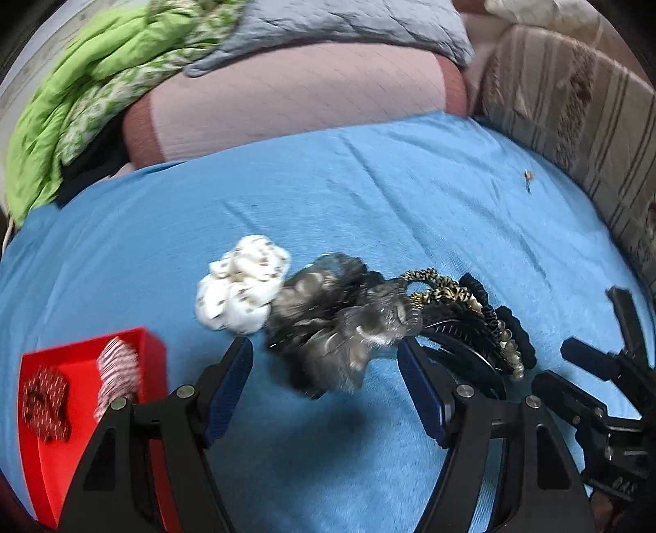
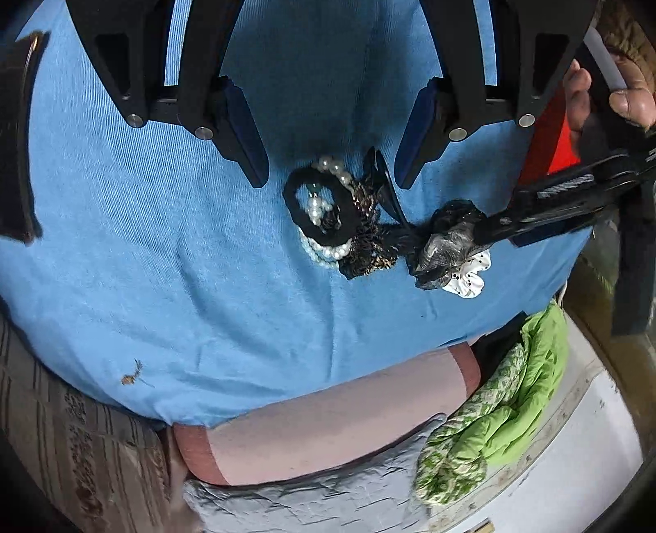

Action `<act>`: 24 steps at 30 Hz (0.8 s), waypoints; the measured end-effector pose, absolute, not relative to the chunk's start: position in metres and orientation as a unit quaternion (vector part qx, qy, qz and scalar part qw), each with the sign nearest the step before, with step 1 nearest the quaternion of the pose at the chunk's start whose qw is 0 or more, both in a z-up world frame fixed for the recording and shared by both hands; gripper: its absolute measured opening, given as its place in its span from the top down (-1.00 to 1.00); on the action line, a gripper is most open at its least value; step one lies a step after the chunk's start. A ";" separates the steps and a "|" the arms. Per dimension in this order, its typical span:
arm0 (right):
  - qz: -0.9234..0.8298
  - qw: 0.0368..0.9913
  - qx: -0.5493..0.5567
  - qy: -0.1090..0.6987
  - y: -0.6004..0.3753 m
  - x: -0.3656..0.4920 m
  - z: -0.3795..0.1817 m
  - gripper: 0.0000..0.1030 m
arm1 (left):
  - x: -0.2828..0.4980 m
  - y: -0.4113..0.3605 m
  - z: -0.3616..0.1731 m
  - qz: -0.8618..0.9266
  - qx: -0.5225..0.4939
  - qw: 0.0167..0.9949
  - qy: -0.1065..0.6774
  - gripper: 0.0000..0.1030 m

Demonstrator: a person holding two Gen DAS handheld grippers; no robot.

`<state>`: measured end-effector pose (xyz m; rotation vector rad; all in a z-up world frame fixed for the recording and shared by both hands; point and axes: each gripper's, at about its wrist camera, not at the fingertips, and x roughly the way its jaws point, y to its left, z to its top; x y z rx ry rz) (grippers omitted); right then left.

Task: Organize jewelry
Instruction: 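Grasp the grey sheer scrunchie with the left tool while the right tool grasps the black hair tie, then carry the grey scrunchie and black hair tie into the tray and release both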

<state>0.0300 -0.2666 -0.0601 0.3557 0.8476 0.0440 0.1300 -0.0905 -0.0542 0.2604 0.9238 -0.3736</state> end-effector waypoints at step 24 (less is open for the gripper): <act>0.067 0.892 0.214 0.393 -0.266 -0.005 -0.030 0.79 | 0.047 -0.031 -0.003 -0.216 0.028 0.869 0.444 0.80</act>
